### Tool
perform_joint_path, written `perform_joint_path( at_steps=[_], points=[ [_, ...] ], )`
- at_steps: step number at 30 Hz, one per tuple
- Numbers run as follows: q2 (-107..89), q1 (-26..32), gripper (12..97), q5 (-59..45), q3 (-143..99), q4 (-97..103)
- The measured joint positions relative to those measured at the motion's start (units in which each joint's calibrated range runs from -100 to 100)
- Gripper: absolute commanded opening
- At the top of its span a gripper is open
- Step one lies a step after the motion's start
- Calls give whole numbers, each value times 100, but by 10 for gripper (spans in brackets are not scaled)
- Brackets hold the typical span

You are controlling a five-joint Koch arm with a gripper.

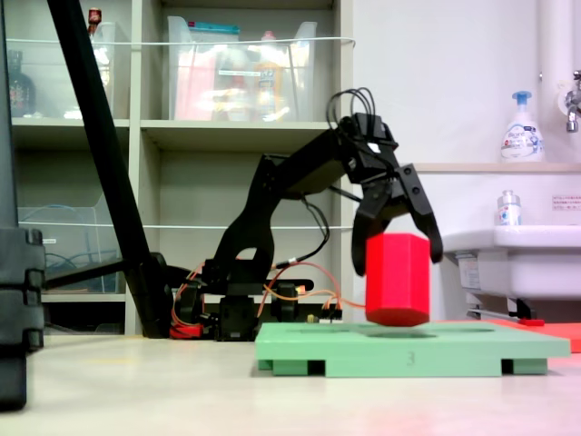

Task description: Put the octagonal pillar block into the corresponding hole

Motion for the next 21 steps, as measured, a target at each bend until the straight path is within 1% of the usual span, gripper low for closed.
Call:
perform_joint_path(
  at_steps=[7, 12, 21],
  points=[
    [233, 10, 470, 0, 10, 0],
    [479, 10, 490, 0, 88, 10],
    [889, -54, 490, -15, 255, 303]
  ],
)
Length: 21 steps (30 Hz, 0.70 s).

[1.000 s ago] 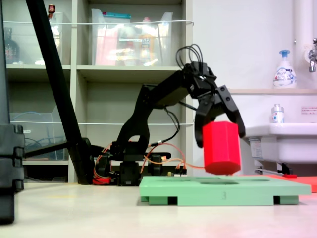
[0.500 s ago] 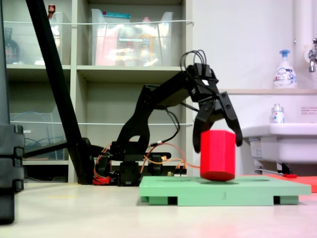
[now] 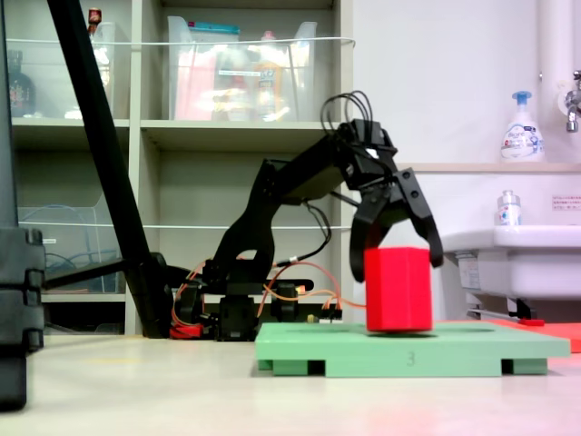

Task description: Put the octagonal pillar block into the corresponding hole

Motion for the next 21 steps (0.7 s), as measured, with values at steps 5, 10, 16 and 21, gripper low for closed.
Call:
perform_joint_path(
  at_steps=[5, 10, 16, 21],
  points=[
    [55, -5, 490, -49, 10, 49],
    [109, -34, 490, -396, 284, 117],
    [123, -68, 490, -752, 441, 108],
    [137, -112, 491, -991, 461, 108]
  ],
)
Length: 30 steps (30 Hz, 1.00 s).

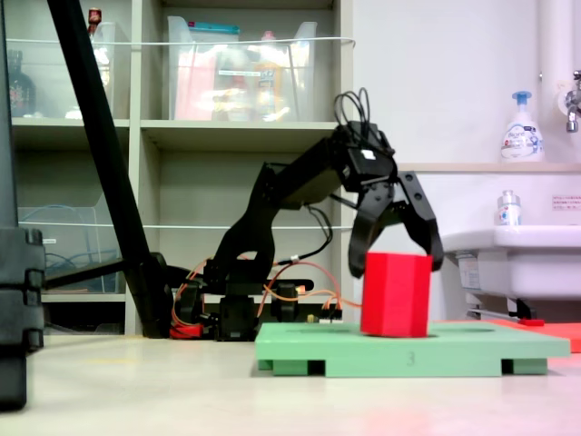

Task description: Put the octagonal pillar block into the corresponding hole

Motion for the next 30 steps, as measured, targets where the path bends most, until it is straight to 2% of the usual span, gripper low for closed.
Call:
perform_joint_path(
  at_steps=[30],
  points=[
    [903, 39, 485, -112, 167, 421]
  ],
)
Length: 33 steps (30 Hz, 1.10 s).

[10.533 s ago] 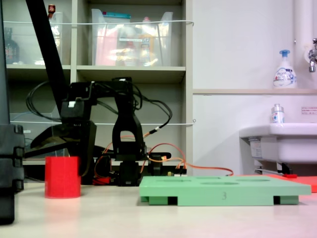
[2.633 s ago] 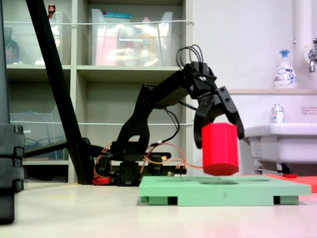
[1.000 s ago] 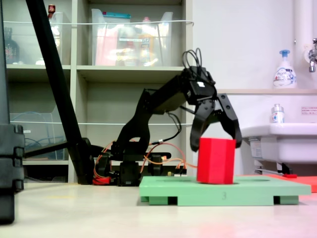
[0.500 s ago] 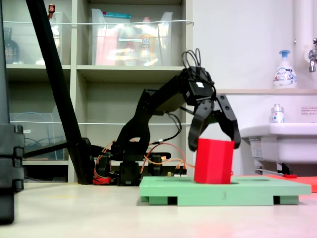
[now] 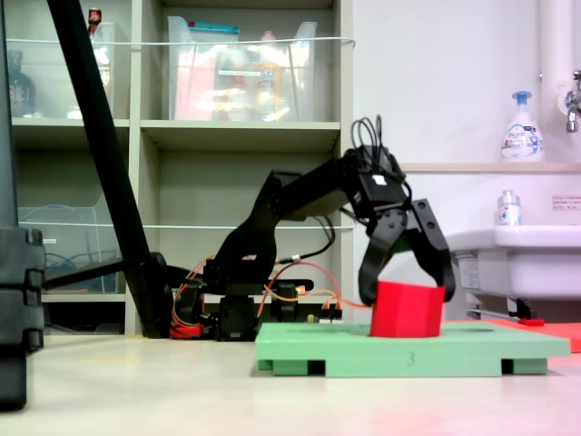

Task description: Put the octagonal pillar block into the corresponding hole

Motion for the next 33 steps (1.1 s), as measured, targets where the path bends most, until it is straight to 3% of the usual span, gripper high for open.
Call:
perform_joint_path(
  at_steps=[11, 12, 15, 16, 23, 28, 31, 33],
  points=[
    [55, 10, 575, 10, 0, 0],
    [55, 10, 633, 10, 0, 0],
    [55, 44, 943, 39, 0, -166],
    [55, 63, 958, 73, 0, -196],
    [-739, 83, 956, 186, 0, -754],
    [-2750, 73, 954, 29, 0, -1517],
    [-4460, -34, 874, -659, 10, -2036],
    [-5609, -156, 872, -1582, 20, -2281]
  ],
)
